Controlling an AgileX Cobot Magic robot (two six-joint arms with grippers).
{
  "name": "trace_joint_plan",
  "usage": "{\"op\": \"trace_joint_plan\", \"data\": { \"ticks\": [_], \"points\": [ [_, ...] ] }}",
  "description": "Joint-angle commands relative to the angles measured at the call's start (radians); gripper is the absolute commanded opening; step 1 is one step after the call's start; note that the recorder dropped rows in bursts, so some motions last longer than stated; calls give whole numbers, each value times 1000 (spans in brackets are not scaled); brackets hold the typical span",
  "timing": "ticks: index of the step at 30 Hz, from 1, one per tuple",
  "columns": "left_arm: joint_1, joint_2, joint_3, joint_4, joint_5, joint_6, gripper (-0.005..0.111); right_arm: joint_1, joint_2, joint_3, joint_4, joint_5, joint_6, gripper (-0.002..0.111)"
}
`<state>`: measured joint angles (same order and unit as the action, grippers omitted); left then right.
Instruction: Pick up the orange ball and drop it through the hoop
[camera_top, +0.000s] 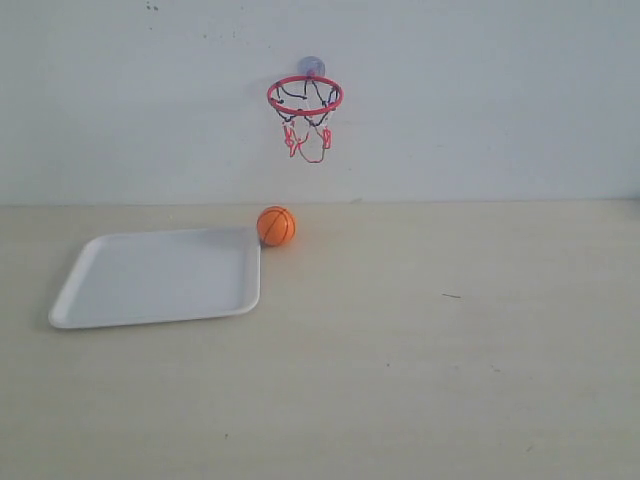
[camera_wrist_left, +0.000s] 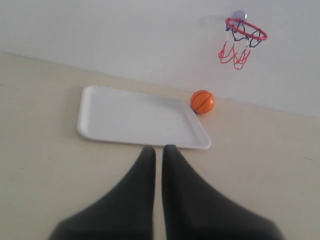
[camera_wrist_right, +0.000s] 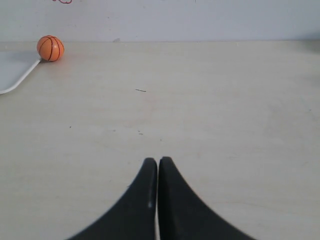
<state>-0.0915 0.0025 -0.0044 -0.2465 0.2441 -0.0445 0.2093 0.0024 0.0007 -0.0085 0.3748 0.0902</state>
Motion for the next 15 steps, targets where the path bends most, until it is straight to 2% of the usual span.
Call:
{"op": "trace_joint_plan", "data": {
  "ticks": [1,6,15],
  "points": [
    [2,-2,4,49,36,-22,4,0,-2,-1,0,-9,-3,0],
    [2,-2,4,140,46,-135,4,0,-2,-1,0,-9,-3,0],
    [2,-2,4,184,46,-54,4,0,-2,-1,0,-9,-3,0]
  ]
}}
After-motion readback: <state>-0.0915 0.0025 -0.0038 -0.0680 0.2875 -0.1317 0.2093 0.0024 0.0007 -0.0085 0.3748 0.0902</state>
